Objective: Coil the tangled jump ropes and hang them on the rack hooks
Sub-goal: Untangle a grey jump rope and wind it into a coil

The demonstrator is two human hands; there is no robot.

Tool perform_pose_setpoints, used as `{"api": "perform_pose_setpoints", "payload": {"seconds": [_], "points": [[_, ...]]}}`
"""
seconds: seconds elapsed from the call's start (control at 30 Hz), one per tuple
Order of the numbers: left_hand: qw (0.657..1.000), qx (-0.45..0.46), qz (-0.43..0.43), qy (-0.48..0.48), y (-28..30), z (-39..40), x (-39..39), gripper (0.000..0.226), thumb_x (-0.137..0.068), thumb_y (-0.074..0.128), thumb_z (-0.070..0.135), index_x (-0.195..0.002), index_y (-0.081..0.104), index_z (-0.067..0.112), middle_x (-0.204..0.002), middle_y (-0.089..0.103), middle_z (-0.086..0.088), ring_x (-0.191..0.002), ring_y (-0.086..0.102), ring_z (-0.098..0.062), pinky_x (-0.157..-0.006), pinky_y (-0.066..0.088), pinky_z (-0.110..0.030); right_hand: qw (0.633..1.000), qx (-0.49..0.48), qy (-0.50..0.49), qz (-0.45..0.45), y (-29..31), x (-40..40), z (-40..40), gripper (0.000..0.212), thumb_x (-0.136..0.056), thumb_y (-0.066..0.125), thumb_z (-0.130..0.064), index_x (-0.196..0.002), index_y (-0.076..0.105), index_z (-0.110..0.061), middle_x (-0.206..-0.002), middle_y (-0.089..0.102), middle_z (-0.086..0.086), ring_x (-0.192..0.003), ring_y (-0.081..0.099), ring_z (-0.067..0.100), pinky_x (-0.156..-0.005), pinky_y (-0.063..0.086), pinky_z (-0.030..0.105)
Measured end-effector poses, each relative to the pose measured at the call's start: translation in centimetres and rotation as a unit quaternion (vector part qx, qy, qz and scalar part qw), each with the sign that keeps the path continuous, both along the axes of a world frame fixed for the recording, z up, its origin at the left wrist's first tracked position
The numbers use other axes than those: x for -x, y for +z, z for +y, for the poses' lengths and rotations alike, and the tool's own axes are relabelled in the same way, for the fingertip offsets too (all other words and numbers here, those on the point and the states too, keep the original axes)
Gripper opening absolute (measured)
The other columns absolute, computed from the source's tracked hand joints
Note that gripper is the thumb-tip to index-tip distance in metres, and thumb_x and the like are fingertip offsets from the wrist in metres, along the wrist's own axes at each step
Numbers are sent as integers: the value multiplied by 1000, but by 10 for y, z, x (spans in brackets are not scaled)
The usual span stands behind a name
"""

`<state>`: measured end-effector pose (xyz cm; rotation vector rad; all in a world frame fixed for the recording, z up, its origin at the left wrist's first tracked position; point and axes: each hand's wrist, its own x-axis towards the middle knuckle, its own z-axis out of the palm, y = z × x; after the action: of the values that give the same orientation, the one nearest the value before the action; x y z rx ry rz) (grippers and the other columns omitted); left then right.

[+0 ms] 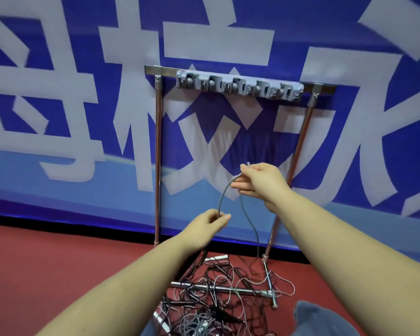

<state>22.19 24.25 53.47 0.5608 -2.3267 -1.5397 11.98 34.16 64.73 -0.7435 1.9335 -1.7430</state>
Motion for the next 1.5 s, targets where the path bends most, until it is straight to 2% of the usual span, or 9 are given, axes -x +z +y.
{"api": "perform_pose_setpoints", "payload": {"seconds": [0.23, 0.5, 0.67, 0.87, 1.1, 1.17, 1.23, 1.4, 1.5], "points": [[999, -37, 5, 8, -7, 19, -5, 18, -98, 49, 15, -81, 56, 15, -66, 55, 0, -59, 56, -8, -74, 50, -26, 995, 38, -8, -92, 2, 1, 17, 17, -97, 53, -22, -90, 57, -7, -81, 69, 9, -68, 69, 13, -60, 57, 21], [989, -134, -49, -22, -73, 3, -17, 31, -102, 39, 30, -79, 47, 12, -57, 54, 3, -53, 56, -12, -61, 46, -23, 980, 30, -75, -182, -87, 40, 29, 18, -99, 48, -18, -83, 52, -9, -63, 67, 3, -49, 66, 4, -53, 54, 17], [981, -191, -6, 26, -115, -12, -4, 26, -104, 32, 21, -85, 45, 9, -59, 47, -2, -42, 47, -11, -47, 46, -26, 970, -90, -79, -211, -174, 55, 27, 16, -100, 45, -20, -91, 53, -9, -95, 67, 13, -54, 66, 7, -57, 54, 22], [977, -210, 2, 47, -147, -45, 29, 27, -103, 35, 21, -84, 51, 13, -54, 41, 4, -44, 33, -9, -41, 30, -20, 948, -182, -91, -247, -252, 63, 7, 35, -102, 35, -12, -136, 39, -3, -116, 64, 18, -90, 66, 28, -49, 51, 19], [982, -190, -4, 25, -163, -73, 56, 26, -103, 38, 21, -87, 58, 15, -52, 43, 9, -46, 32, -9, -46, 26, -23, 944, -318, -30, -79, -305, 75, -23, 92, -84, 69, -25, -152, 7, -25, -129, 50, 4, -111, 58, 21, -92, 45, 34], [978, -210, 0, 20, -164, -75, 58, 26, -102, 39, 21, -90, 60, 15, -56, 44, 6, -45, 33, -8, -45, 27, -21, 949, -312, 37, -28, -310, 76, -29, 86, -83, 71, -30, -150, 17, -33, -110, 47, -6, -91, 59, -5, -83, 47, 22], [974, -227, 6, 2, -163, -74, 60, 25, -102, 39, 21, -93, 62, 16, -58, 45, 5, -45, 35, -7, -45, 30, -20, 948, -307, 82, -5, -317, 76, -38, 59, -85, 68, -26, -139, 42, -27, -86, 48, -11, -51, 52, -12, -53, 37, 7], [962, -270, 30, -13, -163, -89, 64, 19, -97, 47, 12, -105, 64, 18, -66, 46, 4, -50, 38, -6, -47, 34, -17, 951, -295, 92, -1, -322, 75, -56, 8, -91, 61, -24, -93, 65, -19, -76, 62, -7, -58, 55, 1, -57, 43, 16], [957, -289, 26, -9, -170, -98, 65, 25, -95, 51, 8, -110, 65, 22, -71, 50, 3, -49, 40, -5, -45, 35, -16, 957, -282, 66, -36, -326, 78, -63, 21, -93, 58, -24, -73, 61, -18, -68, 61, 1, -62, 54, 16, -65, 47, 34]]}}
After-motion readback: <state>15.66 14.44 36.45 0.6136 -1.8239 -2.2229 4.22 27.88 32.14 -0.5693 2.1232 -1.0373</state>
